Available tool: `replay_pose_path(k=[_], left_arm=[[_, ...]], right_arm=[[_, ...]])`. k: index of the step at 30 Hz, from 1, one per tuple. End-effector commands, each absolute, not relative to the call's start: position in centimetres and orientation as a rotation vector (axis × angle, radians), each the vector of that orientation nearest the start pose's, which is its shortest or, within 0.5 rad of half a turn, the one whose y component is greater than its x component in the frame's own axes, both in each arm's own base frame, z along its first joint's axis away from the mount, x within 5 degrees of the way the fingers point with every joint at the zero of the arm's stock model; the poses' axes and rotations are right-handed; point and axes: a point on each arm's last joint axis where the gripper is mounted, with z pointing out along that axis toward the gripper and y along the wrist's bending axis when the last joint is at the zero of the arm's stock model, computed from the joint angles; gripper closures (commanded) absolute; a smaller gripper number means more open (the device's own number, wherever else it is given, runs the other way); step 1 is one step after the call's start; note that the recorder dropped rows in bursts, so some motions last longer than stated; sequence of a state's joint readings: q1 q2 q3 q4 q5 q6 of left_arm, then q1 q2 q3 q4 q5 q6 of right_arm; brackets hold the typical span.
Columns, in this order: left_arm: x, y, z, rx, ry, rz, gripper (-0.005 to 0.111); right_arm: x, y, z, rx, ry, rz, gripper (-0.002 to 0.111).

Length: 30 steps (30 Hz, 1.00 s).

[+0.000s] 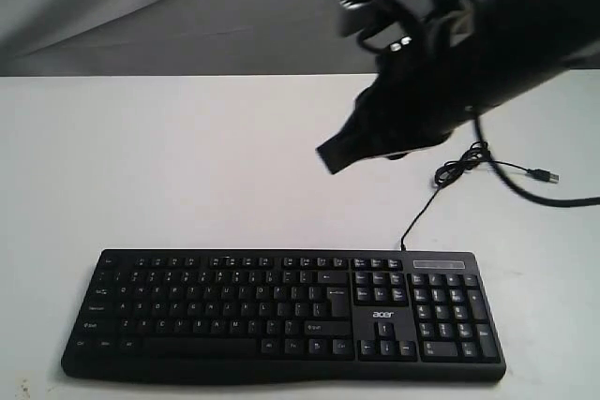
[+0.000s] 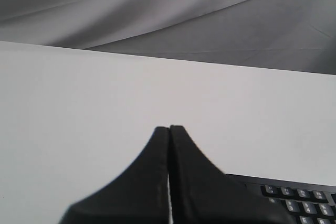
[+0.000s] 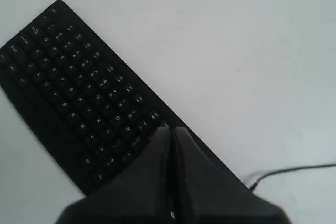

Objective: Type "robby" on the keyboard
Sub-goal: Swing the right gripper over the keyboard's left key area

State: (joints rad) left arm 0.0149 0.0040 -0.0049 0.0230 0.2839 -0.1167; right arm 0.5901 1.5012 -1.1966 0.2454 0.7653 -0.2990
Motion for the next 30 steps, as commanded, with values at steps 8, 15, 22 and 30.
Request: replay_pose_path(k=[8, 15, 22, 30], left_arm=[[5.5, 0.1, 18.8, -0.107, 1.762, -0.066, 0.107], [5.5, 0.1, 18.8, -0.107, 1.762, -0.066, 0.107], [5.5, 0.1, 18.8, -0.107, 1.762, -0.066, 0.107], [5.5, 0.1, 18.8, -0.107, 1.762, -0.066, 0.107]], right_arm=[[27.6, 28.0, 23.7, -1.120, 2.323, 0.507, 0.108], [28.1, 31.5, 20.8, -1.209, 2.295, 0.570, 0.108], [27.7, 34.1, 16.7, -1.276, 2.236, 0.591, 0.108], [26.2, 35.6, 15.2, -1.319, 2.239, 0.639, 0.108]])
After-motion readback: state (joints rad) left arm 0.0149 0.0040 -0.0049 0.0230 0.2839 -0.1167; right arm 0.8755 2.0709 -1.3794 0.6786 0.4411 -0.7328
